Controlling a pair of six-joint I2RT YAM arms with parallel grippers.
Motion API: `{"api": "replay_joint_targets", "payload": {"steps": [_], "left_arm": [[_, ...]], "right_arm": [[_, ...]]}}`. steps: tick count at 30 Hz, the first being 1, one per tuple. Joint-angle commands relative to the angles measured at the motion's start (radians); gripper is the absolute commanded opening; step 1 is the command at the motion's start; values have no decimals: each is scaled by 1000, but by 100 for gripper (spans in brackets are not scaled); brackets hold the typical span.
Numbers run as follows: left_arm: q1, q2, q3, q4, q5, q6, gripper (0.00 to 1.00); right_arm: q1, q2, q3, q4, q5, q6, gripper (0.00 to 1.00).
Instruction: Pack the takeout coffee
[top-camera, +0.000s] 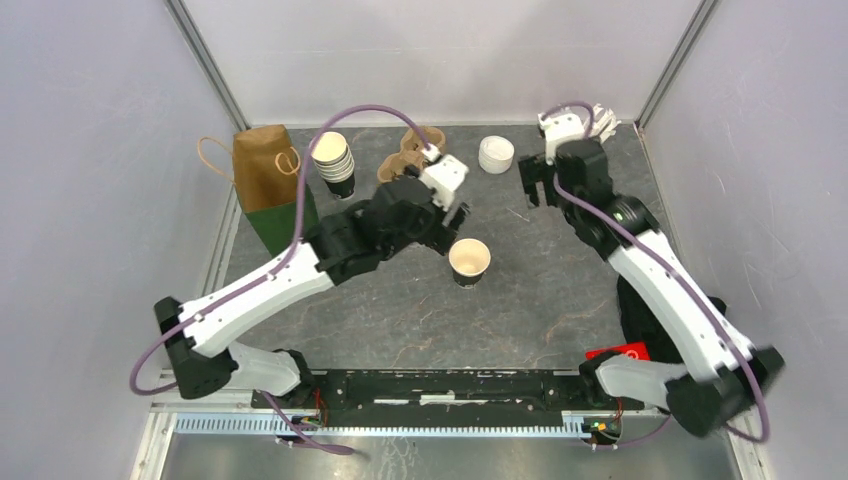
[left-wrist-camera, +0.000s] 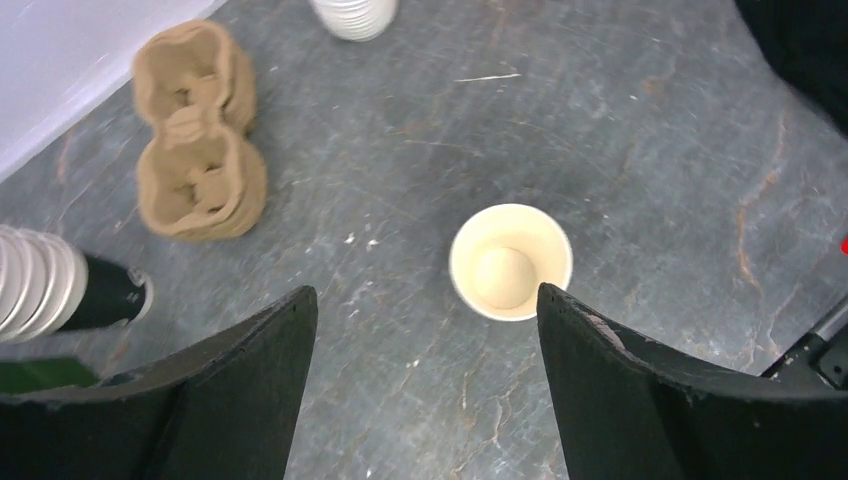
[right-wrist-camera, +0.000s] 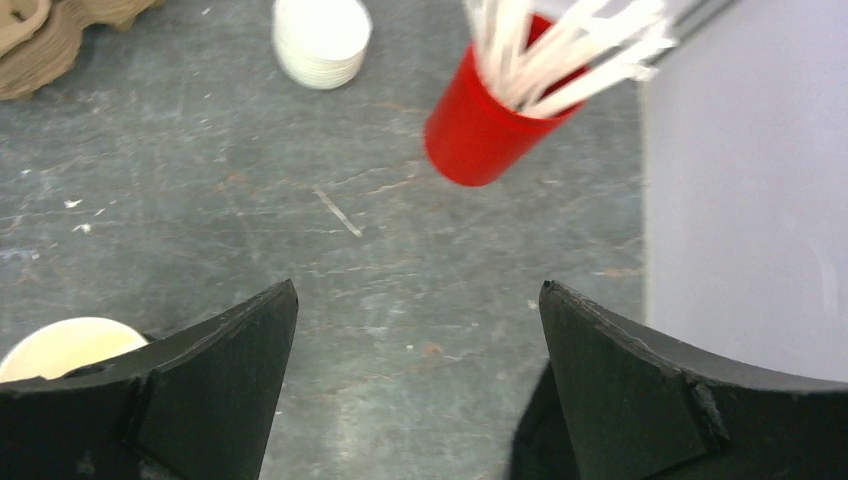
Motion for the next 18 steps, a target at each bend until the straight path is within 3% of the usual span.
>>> {"api": "replay_joint_targets", "payload": {"steps": [1, 8, 18], "left_arm": [[65, -100, -13, -89, -27, -96, 88], [132, -201, 32, -208, -6, -196, 91], [140, -145, 111, -281, 23, -205, 93]], "right_arm": [[-62, 199, 136, 54, -190, 65, 98], [-160, 521, 279, 194, -495, 178, 97], [-202, 901, 556, 277, -586, 335, 90]]}}
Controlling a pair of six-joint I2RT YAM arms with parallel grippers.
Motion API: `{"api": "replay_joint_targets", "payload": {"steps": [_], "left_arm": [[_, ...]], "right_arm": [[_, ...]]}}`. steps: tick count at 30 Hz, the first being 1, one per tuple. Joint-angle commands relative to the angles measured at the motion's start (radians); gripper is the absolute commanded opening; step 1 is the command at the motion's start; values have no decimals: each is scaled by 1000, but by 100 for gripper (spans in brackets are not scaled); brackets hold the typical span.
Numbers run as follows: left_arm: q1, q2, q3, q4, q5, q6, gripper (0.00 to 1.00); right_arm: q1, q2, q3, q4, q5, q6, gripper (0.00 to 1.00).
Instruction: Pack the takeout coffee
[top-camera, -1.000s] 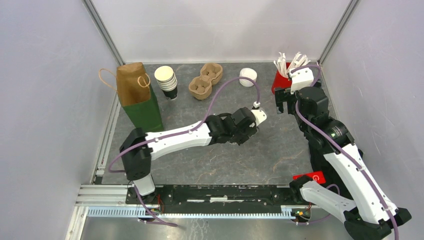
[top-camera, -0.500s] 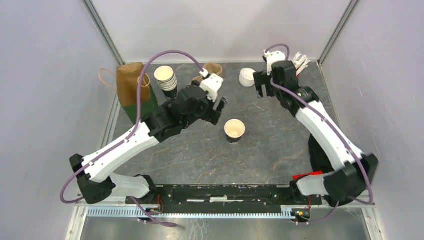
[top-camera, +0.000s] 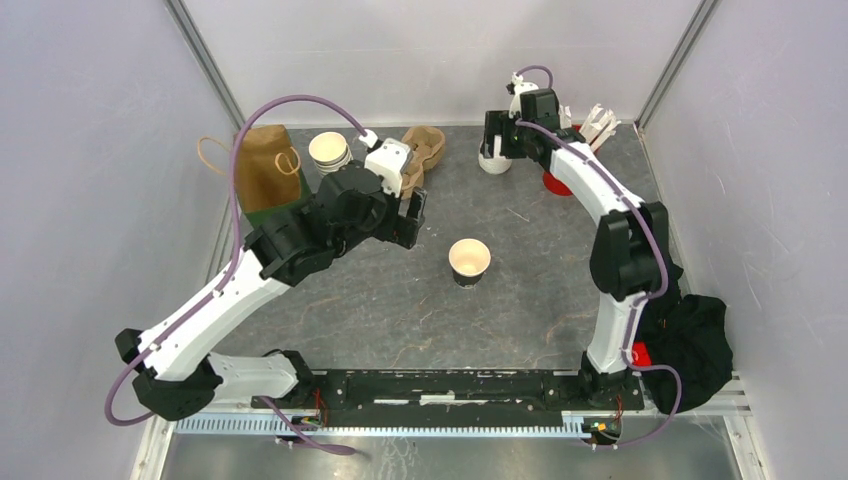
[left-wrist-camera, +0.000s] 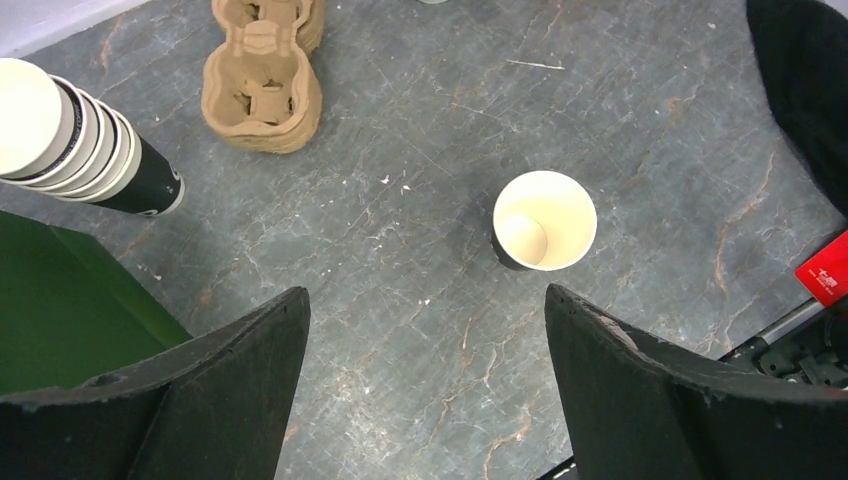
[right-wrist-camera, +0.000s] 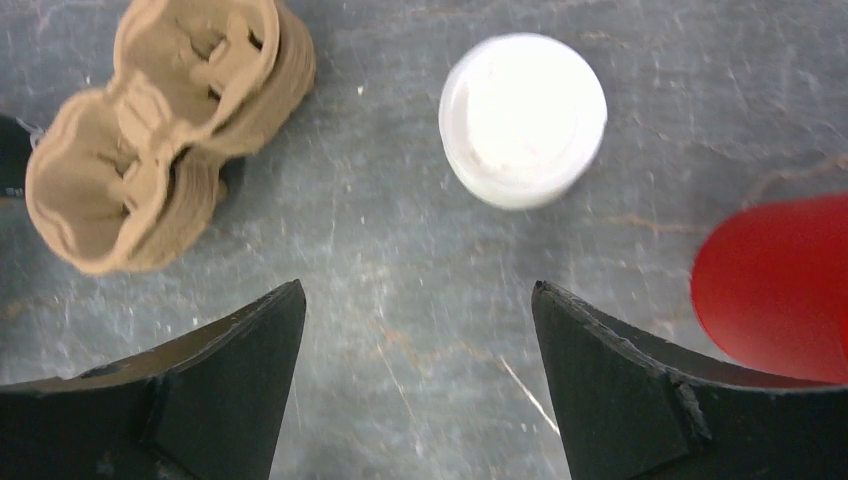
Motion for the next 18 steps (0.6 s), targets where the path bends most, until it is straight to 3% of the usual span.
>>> {"api": "replay_joint_targets", "payload": {"steps": [1, 8, 18], "left_arm": [[11, 60, 58, -19, 38, -28, 93], [57, 157, 124, 1, 111, -28, 93], [159, 196, 164, -22, 172, -7, 92]], "right_arm": [[-6, 141, 169, 82, -71, 98, 89], [-22, 294, 279, 147, -128, 172, 82], [-43, 391, 317, 221, -171, 231, 61]]}}
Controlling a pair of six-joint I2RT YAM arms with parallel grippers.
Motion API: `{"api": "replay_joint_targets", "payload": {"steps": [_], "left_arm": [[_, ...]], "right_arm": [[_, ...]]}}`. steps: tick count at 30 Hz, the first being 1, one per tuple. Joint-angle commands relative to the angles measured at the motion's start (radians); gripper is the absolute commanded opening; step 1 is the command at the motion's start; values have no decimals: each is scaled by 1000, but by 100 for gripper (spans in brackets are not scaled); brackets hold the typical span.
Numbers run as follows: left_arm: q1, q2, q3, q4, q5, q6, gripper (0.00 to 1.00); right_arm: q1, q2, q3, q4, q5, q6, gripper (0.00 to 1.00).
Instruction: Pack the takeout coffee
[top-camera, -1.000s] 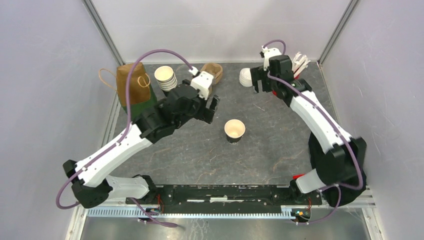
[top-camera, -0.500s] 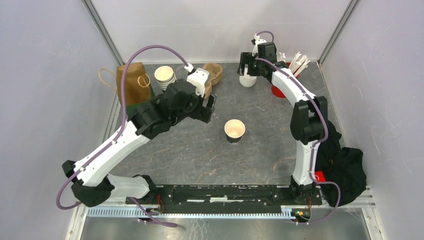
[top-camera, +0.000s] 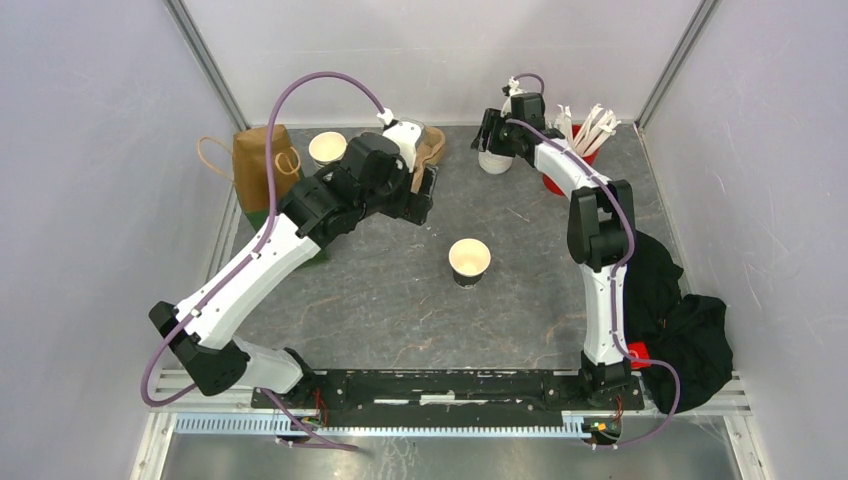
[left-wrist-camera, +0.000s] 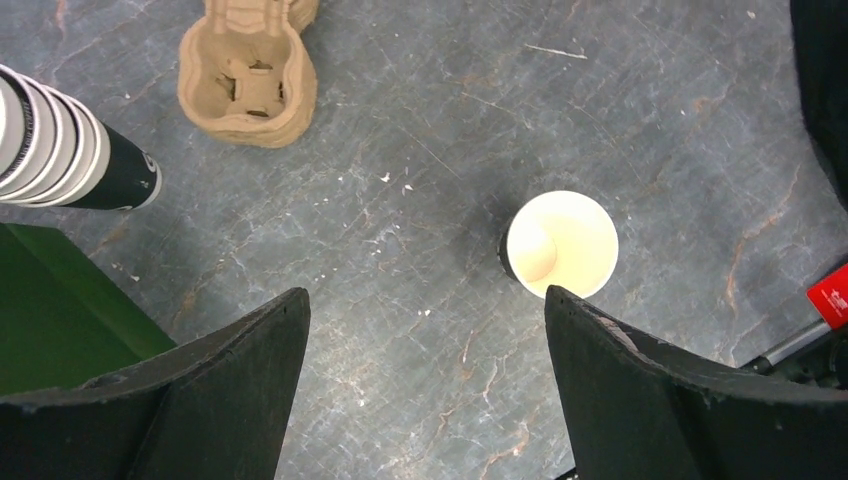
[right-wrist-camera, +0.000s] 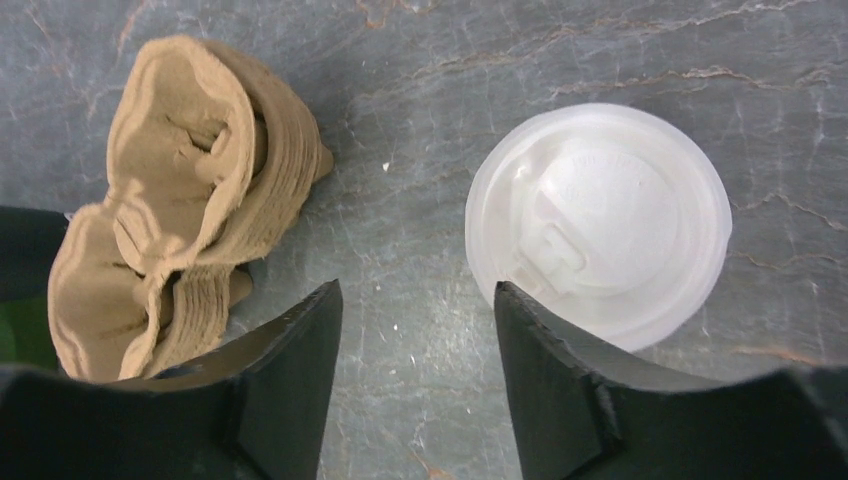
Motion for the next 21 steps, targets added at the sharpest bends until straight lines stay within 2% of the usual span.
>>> {"api": "replay_joint_targets", "payload": {"steps": [1, 6, 14, 21], "left_arm": [[38, -6, 40, 6, 45, -5, 93], [53, -4, 40, 4, 50, 2, 93], [80, 13, 47, 1, 71, 10, 93], [89, 13, 44, -3, 73, 16, 92]], "right_arm": [[-12, 41, 83, 82, -34, 44, 59], [-19, 71, 99, 115, -43, 61, 57], [-25, 122, 148, 136, -53, 88, 48], [-27, 133, 145, 136, -55, 94, 45]]}}
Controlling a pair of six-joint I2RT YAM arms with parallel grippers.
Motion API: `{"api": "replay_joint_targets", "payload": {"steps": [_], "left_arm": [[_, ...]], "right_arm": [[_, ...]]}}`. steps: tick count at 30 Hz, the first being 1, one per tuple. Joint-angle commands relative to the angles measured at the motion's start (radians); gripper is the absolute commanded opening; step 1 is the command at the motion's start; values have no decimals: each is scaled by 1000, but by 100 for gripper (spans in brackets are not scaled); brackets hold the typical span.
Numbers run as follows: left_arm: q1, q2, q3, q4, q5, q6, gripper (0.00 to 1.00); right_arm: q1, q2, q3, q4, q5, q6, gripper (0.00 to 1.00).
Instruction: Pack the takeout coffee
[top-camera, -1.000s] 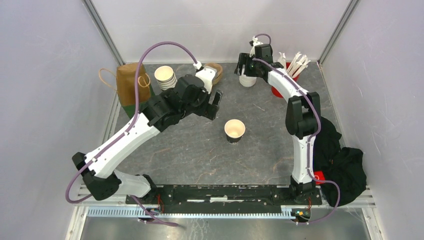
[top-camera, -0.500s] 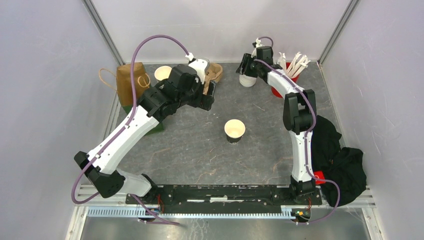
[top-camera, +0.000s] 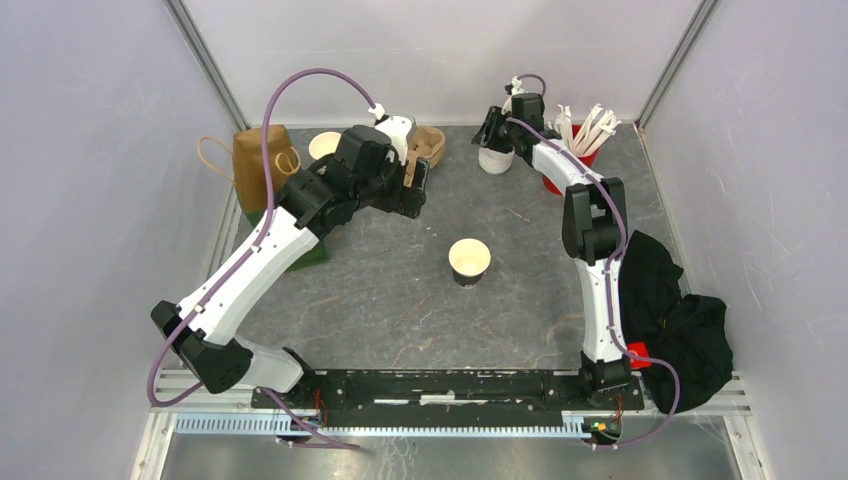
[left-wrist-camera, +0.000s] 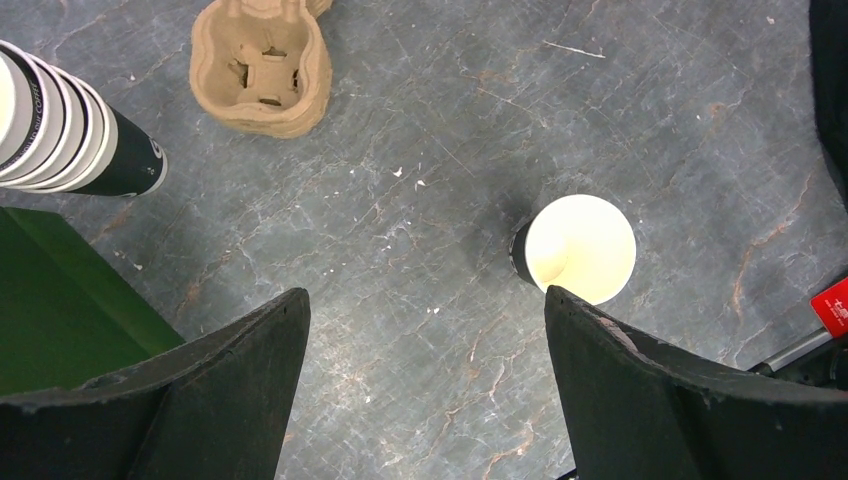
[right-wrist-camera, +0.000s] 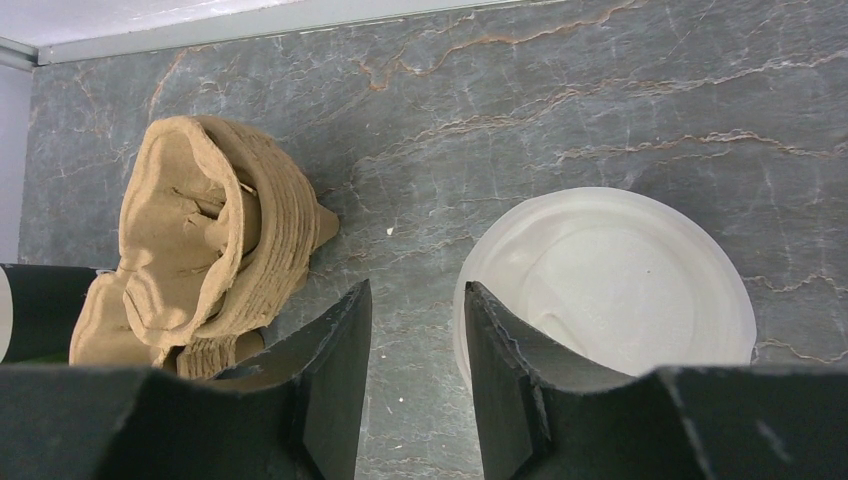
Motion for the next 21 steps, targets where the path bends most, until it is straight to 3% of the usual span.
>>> {"api": "replay_joint_targets", "payload": {"steps": [1, 13, 21], "left_arm": [[7, -1, 36, 8, 14, 16, 93], [10, -2, 28, 10, 21, 16, 93], [11, 2, 28, 9, 28, 15, 93]], "right_arm": [[-7, 11, 40, 51, -10, 14, 45], [-11, 11, 16, 40, 12, 6, 46], [-12, 23, 17, 46, 11, 10, 39]]}}
